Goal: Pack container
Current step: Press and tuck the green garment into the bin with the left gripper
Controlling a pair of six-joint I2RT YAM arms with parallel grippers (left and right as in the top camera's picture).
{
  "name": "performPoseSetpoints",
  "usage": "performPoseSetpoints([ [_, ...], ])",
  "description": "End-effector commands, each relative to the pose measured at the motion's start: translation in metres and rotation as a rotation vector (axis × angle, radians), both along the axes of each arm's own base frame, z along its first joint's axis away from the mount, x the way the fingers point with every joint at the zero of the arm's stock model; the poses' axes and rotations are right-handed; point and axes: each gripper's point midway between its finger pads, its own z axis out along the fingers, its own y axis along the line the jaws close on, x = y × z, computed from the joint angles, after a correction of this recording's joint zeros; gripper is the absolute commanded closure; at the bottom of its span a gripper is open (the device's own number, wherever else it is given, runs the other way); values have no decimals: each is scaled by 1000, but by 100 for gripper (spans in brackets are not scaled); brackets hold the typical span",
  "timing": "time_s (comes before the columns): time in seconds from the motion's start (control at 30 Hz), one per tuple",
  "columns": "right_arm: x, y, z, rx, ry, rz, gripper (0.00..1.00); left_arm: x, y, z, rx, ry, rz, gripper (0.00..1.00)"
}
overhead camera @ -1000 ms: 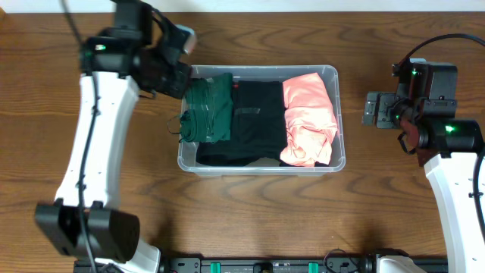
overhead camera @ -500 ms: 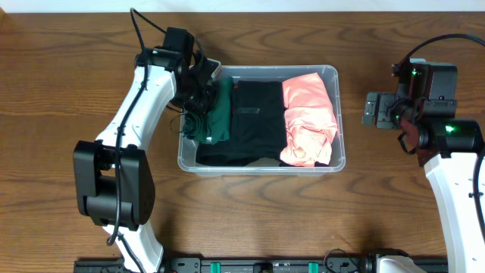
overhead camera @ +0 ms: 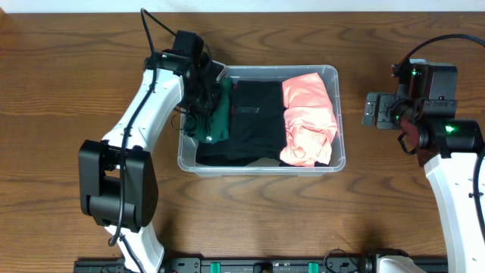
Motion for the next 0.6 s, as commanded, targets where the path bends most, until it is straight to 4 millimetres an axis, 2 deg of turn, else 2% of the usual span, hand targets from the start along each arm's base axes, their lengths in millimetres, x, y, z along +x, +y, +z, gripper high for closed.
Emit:
performPoseSetpoints([
  [0.0,-1,-2,4,-7,-12,4,1,-4,35,-10,178,15,74,94],
  [0.07,-1,-2,4,-7,-12,4,1,-3,38,1,189,-12,94,91],
  [0.1,-1,-2,5,-7,-14,4,1,-2,38,9,183,-32,100,85],
  [0.13,-1,-2,5,-7,-16,4,1,-1,38,18,174,-56,110,83],
  [0.17,0,-2,5,-7,-18,4,1,-1,38,30,165,-85,119,76],
  [0.33,0,-2,6,-7,-20,4,1,-9,43,112,124,-292,146,56],
  [0.43,1,-2,6,-7,-24,4,1,-22,46,149,94,-380,166,55],
  [0.5,2,-2,7,-7,-29,4,1,-32,49,155,87,-373,185,62],
  [0.57,3,-2,8,-7,-33,4,1,-43,51,146,94,-314,206,66],
])
